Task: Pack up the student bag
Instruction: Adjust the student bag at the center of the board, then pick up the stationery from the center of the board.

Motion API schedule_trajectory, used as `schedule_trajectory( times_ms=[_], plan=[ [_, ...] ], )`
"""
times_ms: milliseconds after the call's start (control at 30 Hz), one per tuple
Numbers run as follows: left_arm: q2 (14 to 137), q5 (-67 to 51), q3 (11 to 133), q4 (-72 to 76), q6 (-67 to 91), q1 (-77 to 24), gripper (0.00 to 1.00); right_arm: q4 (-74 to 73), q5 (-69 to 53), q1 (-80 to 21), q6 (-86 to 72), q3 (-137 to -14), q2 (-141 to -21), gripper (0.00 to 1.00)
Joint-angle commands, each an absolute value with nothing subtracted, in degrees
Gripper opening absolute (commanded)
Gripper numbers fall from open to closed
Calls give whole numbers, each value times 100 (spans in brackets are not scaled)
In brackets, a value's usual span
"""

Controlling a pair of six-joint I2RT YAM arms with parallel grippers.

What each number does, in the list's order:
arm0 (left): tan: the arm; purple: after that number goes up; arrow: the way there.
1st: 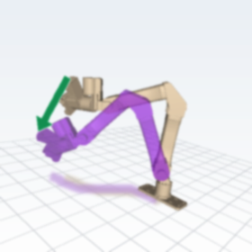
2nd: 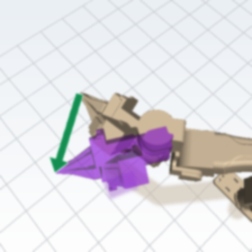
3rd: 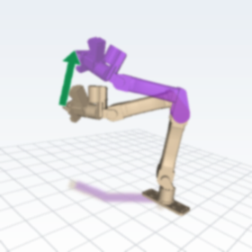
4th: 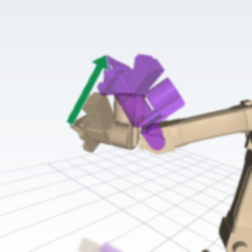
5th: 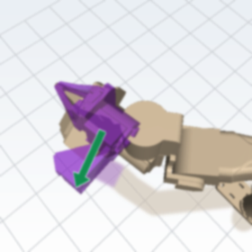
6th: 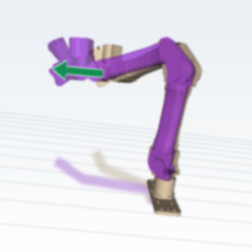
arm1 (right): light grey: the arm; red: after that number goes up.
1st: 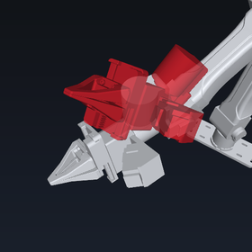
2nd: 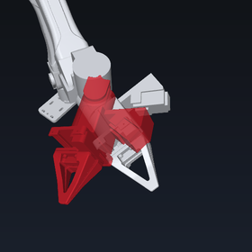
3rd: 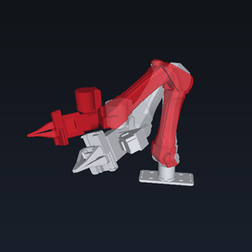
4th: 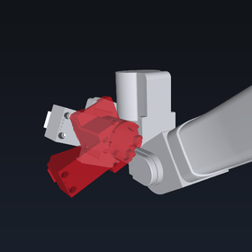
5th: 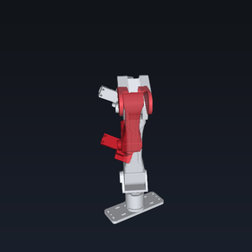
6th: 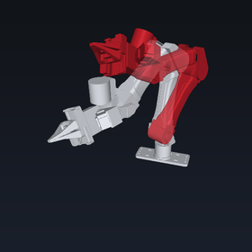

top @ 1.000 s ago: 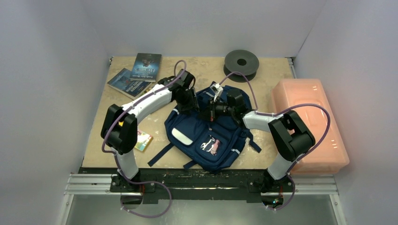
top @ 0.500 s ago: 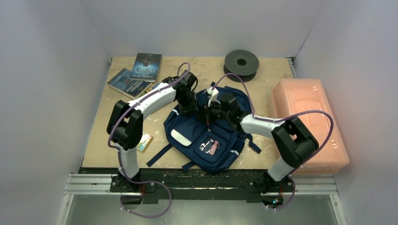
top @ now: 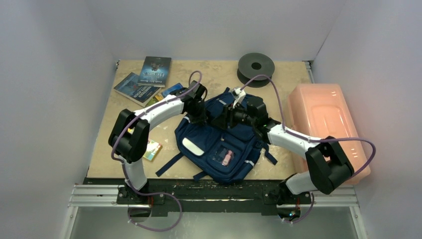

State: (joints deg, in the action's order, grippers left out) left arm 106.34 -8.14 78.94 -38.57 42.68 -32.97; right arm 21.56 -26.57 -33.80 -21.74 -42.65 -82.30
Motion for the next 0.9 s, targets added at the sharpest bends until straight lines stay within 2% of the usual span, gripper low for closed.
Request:
schedule_trajectory(
  times_ms=[0,167,367,500,667,867],
  plan=[
    [10140,-885,7556,-3359,4301,-3252,0,1942,-3045,-2874,-3169,-4380,-7999,56],
    [10038,-971,7252,-2949,4420,-3252,0,1597,-2212,-2657,-3433,-5501,-8452,64],
    [9993,-1052,6952,-2581,4581,-3243,0,1436,-1785,-2653,-2462,-7315,-10191,67],
    [9869,-1031,6634,-2278,4652,-3205,0,1226,-1984,-2655,-1887,-8430,-11290,69],
    [9876,-1181,6474,-2077,4728,-3155,0,1358,-2131,-2749,-1182,-8945,-12019,70],
    [9893,-1284,6416,-1907,4810,-3155,0,1586,-1564,-3052,-781,-9441,-12546,71]
  ],
)
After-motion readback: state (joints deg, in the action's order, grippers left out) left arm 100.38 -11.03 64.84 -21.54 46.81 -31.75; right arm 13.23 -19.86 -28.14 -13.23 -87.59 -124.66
